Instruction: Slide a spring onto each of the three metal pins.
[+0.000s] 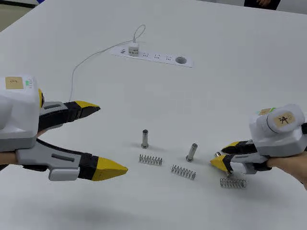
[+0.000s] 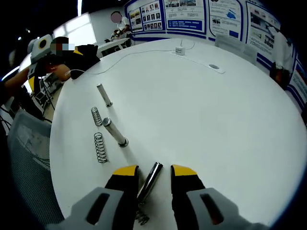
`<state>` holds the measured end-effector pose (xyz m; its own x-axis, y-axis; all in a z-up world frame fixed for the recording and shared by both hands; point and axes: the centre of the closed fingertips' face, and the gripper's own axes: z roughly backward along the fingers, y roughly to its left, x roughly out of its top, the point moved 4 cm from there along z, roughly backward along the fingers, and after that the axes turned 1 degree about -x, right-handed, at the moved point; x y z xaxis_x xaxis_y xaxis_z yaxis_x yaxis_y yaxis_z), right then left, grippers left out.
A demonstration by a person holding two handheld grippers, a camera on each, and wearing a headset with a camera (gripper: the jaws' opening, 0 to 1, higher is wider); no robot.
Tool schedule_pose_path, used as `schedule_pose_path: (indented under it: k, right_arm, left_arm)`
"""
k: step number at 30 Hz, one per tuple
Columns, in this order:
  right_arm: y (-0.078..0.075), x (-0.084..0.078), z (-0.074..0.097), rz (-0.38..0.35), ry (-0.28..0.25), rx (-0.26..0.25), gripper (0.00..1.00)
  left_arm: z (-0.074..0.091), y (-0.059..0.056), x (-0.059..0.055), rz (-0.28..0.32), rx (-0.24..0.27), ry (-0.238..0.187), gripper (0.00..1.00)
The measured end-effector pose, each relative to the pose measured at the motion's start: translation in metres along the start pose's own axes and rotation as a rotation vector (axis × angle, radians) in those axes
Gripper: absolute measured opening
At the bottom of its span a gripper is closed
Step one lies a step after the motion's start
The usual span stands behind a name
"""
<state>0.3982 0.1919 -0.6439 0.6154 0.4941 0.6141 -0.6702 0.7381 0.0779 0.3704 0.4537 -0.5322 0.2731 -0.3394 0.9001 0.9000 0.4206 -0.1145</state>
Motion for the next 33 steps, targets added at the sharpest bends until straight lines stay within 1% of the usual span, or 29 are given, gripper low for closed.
schedule_pose_path:
  k: [7,14,20,25,28,33]
  right_arm:
    - [-0.0024,0.0009,-0.0017,-0.004,0.011,-0.011,0.21]
    - [-0.0002,0.0015,-0.0019,0.067,0.052,-0.026,0.19]
    - [0.0002,0.0015,-0.0025,0.087,0.071,-0.035,0.15]
    - [0.0023,0.0016,-0.0031,0.083,0.091,-0.046,0.13]
    - [0.0023,0.0015,-0.0033,0.065,0.095,-0.052,0.12]
    - [0.0049,0.0015,-0.0042,0.062,0.101,-0.051,0.09]
  left_arm:
    - [0.0004,-0.0003,-0.0007,0.005,0.001,-0.003,0.93]
    - [-0.0006,-0.0017,-0.0001,0.005,-0.007,-0.007,0.93]
    - [-0.0006,-0.0026,0.0009,0.004,-0.01,-0.012,0.93]
    - [0.0005,-0.004,-0.0016,0.002,-0.01,-0.002,0.92]
    - [0.0008,-0.0049,-0.001,0.003,-0.011,-0.004,0.92]
    - [0.0013,-0.0058,0.0009,0.0,-0.01,-0.009,0.92]
